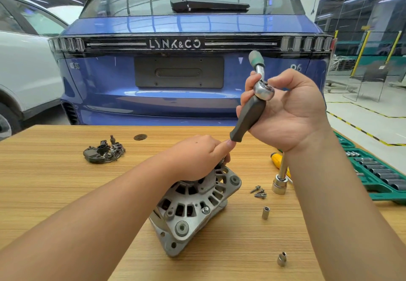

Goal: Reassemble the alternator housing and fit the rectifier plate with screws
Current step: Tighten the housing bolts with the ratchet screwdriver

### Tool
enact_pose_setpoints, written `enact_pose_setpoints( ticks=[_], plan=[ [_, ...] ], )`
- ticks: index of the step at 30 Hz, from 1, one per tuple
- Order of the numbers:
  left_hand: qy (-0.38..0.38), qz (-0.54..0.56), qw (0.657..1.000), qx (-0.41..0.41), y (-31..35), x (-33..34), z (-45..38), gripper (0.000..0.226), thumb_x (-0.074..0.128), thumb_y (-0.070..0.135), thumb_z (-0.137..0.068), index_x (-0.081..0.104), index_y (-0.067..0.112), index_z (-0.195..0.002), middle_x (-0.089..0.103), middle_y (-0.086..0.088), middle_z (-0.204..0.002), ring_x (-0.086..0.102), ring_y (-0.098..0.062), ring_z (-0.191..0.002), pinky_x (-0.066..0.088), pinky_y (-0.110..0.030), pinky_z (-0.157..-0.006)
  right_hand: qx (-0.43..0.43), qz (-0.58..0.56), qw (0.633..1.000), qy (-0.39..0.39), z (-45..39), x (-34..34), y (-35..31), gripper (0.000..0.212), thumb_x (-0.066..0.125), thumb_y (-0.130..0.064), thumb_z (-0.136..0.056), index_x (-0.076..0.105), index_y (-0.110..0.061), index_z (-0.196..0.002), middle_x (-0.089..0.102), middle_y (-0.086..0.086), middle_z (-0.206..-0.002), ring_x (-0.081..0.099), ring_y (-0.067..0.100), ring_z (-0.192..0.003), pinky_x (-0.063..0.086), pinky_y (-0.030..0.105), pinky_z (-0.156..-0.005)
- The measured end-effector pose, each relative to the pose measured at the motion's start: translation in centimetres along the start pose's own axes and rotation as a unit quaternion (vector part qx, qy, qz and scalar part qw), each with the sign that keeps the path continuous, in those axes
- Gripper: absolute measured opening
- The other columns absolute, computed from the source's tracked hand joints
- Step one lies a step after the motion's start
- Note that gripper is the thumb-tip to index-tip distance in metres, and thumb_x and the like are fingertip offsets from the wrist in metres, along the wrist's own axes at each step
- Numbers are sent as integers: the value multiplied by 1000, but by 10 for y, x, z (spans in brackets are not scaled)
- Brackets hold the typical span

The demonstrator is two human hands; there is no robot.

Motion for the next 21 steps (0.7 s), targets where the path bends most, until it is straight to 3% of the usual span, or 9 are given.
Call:
enact_pose_setpoints(
  ticks=[5,8,10,13,17,19,21],
  plan=[
    [-8,-7,1000,4,3,-1,2,61,14,56,-107,68,31,-102,64,15,-95,56,3,-89,43,-28,-79,20,23,994,-103,-9,-10,-4,48,67,-8,-48,50,-18,-92,56,-11,-85,53,10,-73,38,32,-92],
    [-8,-14,1000,9,4,-2,4,55,14,53,-108,64,33,-100,59,21,-90,53,5,-88,42,-30,-80,4,-5,971,-238,-17,-17,9,50,85,-1,-57,54,-20,-91,58,-10,-90,60,13,-83,50,36,-87],
    [-9,-17,1000,10,4,-2,6,54,14,54,-108,64,34,-100,59,21,-89,54,4,-89,44,-32,-82,-11,-56,954,-293,-21,-23,21,44,87,5,-65,61,-18,-93,63,-2,-96,65,22,-88,56,38,-85],
    [-8,-15,1000,7,3,-2,6,55,14,54,-108,64,33,-100,62,18,-93,57,-3,-93,46,-34,-84,-43,-49,943,-326,-24,-28,20,30,82,7,-73,68,-15,-86,65,4,-102,65,26,-95,55,43,-86],
    [9,20,1000,-11,3,-2,2,61,13,55,-108,67,30,-97,66,15,-94,58,0,-90,44,-25,-79,-196,95,945,-244,-28,-33,7,29,71,4,-84,69,-23,-73,67,1,-109,64,23,-99,53,35,-84],
    [14,35,999,-24,3,-2,0,62,13,54,-108,68,30,-95,67,13,-95,58,-2,-90,44,-26,-79,-343,259,888,-163,-25,-30,6,36,63,6,-88,70,-25,-73,69,6,-111,64,24,-97,50,34,-82],
    [15,30,999,-24,2,-1,1,61,13,54,-108,68,31,-95,68,12,-97,60,-5,-92,48,-32,-85,-508,428,742,-91,-20,-24,8,33,63,11,-87,70,-19,-77,70,13,-110,66,26,-98,51,36,-86]
  ],
)
Point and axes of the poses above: each hand's wrist, its own z-axis away from the middle knuckle, its own x-axis out of the palm, y = z × x, the point moved 2 cm from there along -z, towards the middle knuckle
